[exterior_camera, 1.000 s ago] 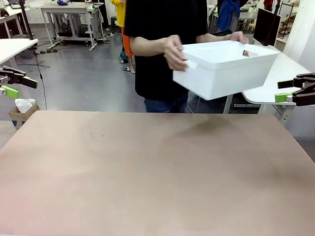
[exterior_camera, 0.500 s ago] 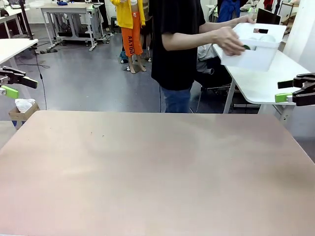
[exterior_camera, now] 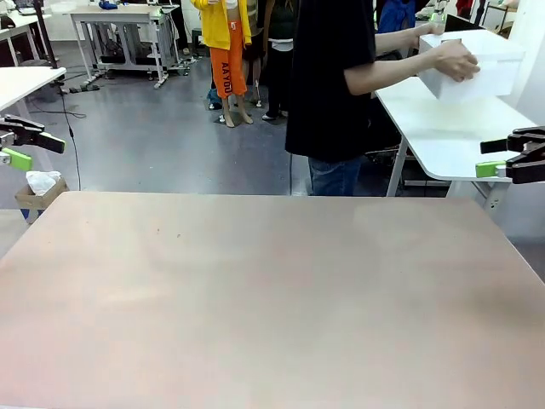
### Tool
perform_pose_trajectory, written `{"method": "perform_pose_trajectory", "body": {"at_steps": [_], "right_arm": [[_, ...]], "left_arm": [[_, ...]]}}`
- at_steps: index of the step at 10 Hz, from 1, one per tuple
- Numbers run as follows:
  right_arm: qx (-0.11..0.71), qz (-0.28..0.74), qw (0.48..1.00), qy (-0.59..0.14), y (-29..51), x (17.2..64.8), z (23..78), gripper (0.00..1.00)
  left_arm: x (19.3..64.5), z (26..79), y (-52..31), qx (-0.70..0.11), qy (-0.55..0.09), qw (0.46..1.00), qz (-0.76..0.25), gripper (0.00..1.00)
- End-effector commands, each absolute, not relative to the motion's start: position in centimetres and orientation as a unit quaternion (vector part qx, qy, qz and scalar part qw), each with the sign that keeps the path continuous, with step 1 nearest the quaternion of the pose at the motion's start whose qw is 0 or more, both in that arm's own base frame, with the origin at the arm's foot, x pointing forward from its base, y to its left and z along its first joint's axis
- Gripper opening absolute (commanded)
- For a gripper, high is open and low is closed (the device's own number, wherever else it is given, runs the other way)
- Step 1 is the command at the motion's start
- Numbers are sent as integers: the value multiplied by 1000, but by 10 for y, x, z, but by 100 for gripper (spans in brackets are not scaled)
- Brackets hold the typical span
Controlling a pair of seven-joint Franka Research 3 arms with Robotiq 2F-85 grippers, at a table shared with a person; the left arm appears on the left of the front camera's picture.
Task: Stack the cups and store them in the basket.
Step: Place the stack of Reusable plastic cups into the Pantry Basket.
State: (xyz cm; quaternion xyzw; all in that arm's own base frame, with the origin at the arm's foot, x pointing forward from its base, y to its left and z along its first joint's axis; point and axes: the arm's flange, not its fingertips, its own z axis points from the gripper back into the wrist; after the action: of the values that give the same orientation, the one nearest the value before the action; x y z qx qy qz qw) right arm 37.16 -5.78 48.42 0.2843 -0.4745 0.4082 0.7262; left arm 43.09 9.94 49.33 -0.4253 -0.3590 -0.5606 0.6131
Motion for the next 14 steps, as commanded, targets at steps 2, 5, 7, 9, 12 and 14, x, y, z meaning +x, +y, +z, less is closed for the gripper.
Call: {"method": "perform_pose_trajectory", "body": {"at_steps": [2, 5, 7, 9, 12, 14], "right_arm": [[287, 407, 718, -487, -57, 376, 484, 100], [287, 407, 718, -487, -57, 376, 484, 100], [287, 407, 718, -487, -57, 376, 484, 100], [287, 407, 718, -487, -57, 376, 484, 100], [287, 407, 718, -487, -57, 376, 484, 100], [287, 407, 718, -487, -57, 376, 484, 100]], "left_arm": [[429, 495, 97, -425, -362, 613, -559, 100], [429, 495, 97, -425, -362, 613, -559, 100], [429, 495, 97, -425, -362, 613, -559, 100], [429, 495, 97, -425, -362, 613, -559, 100], [429, 495, 97, -425, -362, 613, -559, 100], [429, 495, 97, -425, -362, 613, -559, 100]]}}
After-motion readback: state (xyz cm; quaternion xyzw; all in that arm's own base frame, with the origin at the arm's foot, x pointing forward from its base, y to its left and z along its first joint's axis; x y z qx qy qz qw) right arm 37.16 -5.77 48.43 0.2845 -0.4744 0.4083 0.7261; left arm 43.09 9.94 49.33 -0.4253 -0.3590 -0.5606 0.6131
